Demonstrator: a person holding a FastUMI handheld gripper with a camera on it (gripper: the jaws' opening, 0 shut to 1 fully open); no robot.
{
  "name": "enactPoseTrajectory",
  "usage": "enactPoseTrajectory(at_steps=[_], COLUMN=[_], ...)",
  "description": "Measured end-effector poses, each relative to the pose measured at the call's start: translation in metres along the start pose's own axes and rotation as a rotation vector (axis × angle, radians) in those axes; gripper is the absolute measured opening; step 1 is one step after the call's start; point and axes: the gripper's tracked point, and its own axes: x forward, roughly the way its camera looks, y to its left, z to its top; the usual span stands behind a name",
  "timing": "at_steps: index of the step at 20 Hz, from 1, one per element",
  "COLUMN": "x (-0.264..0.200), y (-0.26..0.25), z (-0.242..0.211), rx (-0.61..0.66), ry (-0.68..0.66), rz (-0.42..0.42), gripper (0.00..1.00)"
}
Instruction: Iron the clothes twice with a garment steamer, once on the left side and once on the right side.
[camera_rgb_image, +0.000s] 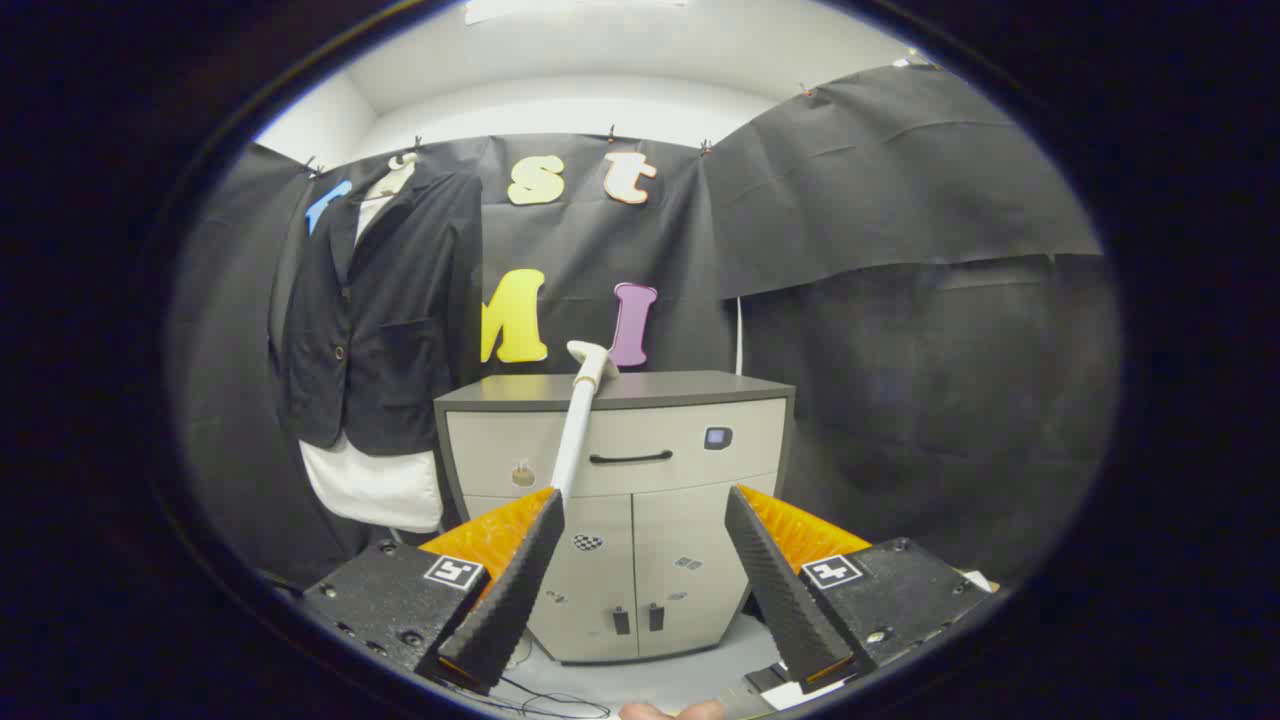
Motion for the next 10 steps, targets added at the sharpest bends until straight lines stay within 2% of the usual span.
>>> enactPoseTrajectory(at_steps=[10], x=[0.012], y=[-0.008], z=[0.020], rx=[-0.040], ry=[-0.053], rz=[0.098], gripper=[1.00])
